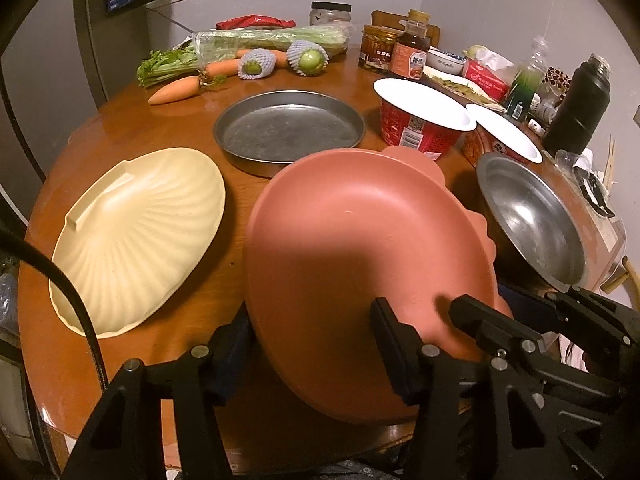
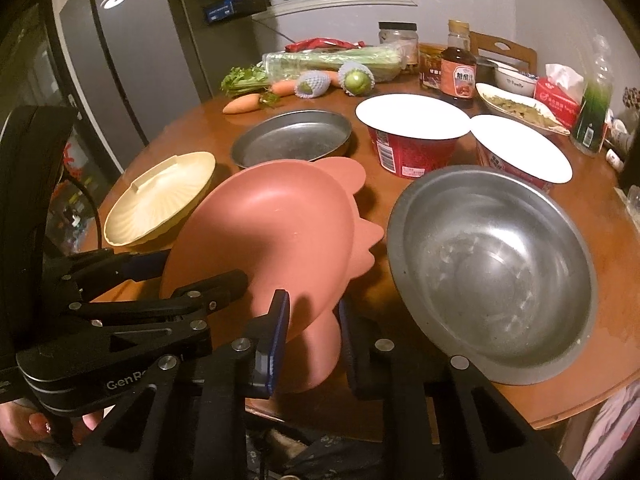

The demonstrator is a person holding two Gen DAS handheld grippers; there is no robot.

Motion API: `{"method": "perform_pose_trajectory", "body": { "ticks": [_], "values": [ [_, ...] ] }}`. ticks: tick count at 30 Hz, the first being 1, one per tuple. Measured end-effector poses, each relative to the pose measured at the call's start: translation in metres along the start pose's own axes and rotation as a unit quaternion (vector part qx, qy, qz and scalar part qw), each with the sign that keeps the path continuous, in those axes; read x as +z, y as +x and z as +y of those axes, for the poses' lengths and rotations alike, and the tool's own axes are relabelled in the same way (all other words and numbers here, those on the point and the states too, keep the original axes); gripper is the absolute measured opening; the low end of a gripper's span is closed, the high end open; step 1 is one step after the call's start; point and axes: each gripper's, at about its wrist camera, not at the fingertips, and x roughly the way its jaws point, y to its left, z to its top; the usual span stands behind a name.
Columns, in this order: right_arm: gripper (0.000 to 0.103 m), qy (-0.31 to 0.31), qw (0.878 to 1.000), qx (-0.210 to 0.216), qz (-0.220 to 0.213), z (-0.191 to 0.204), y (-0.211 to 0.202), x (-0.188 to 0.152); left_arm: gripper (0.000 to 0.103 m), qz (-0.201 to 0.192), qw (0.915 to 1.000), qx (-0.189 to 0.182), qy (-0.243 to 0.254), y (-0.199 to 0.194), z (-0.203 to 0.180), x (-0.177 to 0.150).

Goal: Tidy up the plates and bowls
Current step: 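Grasp the rim of the pink bear plate with the left tool and lift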

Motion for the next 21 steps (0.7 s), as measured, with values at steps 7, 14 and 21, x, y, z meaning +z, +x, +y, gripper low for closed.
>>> {"method": "perform_pose_trajectory", "body": {
  "ticks": [7,14,21],
  "values": [
    [0.026,-0.003,1.0,0.002,-0.003,0.003,-0.003,-0.001,0.056,-0.007,1.0,0.002,-0.001,-0.007,0.0,-0.002],
    [0.026,-0.004,1.0,0.01,-0.008,0.008,-0.008,0.0,0.056,-0.018,0.9998,0.005,-0.005,-0.02,0.006,-0.003],
    [0.025,-0.01,1.0,0.02,-0.019,0.022,-0.015,0.006,0.056,-0.036,0.9992,0.015,-0.011,-0.037,0.017,-0.001]
  ]
}}
